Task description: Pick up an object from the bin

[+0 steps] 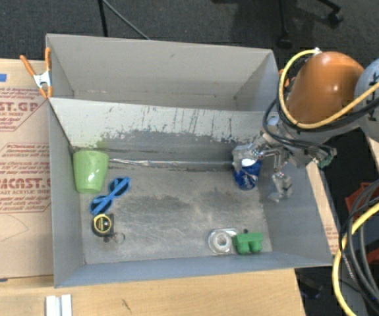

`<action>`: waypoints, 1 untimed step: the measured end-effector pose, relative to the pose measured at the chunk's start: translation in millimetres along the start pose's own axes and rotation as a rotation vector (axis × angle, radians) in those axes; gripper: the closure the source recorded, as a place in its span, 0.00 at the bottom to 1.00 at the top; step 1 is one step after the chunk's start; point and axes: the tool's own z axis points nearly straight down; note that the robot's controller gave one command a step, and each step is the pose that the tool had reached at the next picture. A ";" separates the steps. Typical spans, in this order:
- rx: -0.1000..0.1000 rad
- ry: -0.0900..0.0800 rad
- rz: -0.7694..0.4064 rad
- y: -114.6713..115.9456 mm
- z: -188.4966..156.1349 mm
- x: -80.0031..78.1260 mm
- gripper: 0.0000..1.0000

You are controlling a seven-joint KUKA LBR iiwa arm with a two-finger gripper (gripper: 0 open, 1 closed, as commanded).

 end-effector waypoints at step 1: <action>-0.016 -0.004 0.021 -4.7 62.8 14.7 0.00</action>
Offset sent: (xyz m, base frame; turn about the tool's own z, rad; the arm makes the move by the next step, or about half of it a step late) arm -0.0075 -0.0203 -0.0593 0.0231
